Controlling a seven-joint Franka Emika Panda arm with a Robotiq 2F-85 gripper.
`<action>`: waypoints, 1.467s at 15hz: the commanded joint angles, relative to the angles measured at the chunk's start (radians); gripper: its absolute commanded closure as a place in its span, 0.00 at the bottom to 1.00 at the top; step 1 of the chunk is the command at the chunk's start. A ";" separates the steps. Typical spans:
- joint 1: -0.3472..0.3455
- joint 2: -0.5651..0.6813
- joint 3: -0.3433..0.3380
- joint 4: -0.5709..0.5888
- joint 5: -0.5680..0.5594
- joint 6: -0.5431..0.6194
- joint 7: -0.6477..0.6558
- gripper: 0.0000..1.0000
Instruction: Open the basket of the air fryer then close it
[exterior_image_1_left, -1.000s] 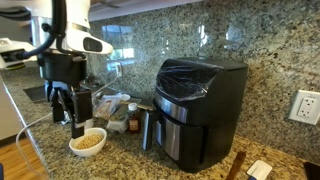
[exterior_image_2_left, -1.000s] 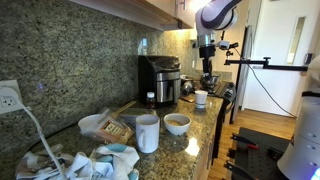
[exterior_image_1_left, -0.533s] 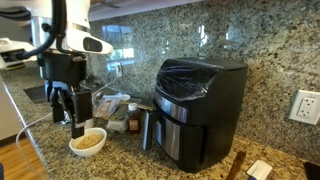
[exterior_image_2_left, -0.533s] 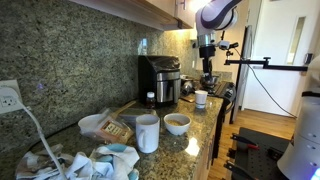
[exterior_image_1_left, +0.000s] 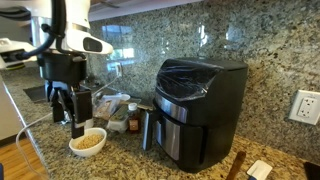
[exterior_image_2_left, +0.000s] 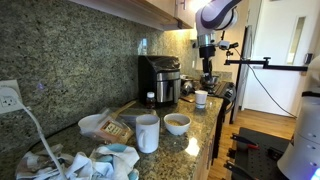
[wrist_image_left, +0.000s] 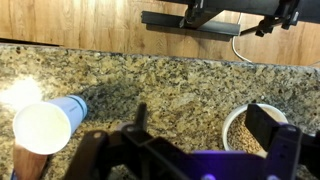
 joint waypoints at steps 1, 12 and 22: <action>-0.012 -0.010 0.003 -0.018 0.047 0.042 -0.005 0.00; 0.033 -0.034 -0.040 -0.320 0.248 0.792 -0.116 0.00; 0.516 0.005 -0.356 -0.354 0.745 1.249 -0.383 0.00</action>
